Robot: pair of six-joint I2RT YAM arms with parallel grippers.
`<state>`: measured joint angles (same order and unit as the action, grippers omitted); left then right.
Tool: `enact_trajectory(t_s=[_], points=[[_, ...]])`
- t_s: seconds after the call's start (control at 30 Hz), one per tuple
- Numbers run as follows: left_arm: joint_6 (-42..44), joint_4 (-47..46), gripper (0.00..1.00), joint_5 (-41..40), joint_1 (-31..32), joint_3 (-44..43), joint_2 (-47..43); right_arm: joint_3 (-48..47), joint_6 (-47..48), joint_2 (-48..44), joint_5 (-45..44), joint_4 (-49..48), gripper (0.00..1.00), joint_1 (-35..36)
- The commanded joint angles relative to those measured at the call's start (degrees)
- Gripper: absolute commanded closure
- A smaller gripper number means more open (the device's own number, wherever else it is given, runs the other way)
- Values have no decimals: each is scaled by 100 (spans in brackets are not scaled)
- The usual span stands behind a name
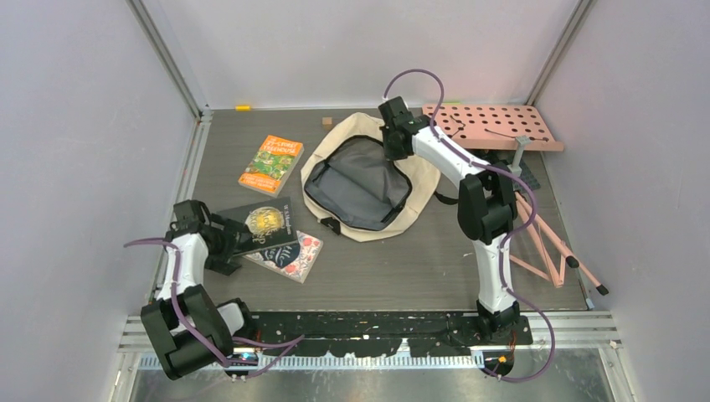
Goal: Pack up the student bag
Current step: Pick up the book from the center of the board.
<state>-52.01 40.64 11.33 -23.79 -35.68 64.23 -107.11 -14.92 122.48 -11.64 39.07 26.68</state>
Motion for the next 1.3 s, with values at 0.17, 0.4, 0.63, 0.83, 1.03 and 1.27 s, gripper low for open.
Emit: enact_trajectory(t_s=[0.17,0.4,0.63,0.83,1.03,1.27], points=[[-992,-1184,18,-498,-74,724,-719,-618,495,315,-67,396,94,-157],[-1369,-2183,25,-832,-80,1234,-1023,-521,670,54,249,365,88,-307],[-1304,-2867,28,-993,-99,1452,-798,-397,750,-96,319,316,86,-394],[-1022,-3185,49,-1086,-108,1505,-971,-397,784,-143,301,320,84,-409],[-727,-2749,84,-1418,-108,1348,-1652,-381,797,-192,286,359,84,-407],[-109,-2382,100,-1360,-108,874,-2173,-383,749,-275,297,418,83,-408]])
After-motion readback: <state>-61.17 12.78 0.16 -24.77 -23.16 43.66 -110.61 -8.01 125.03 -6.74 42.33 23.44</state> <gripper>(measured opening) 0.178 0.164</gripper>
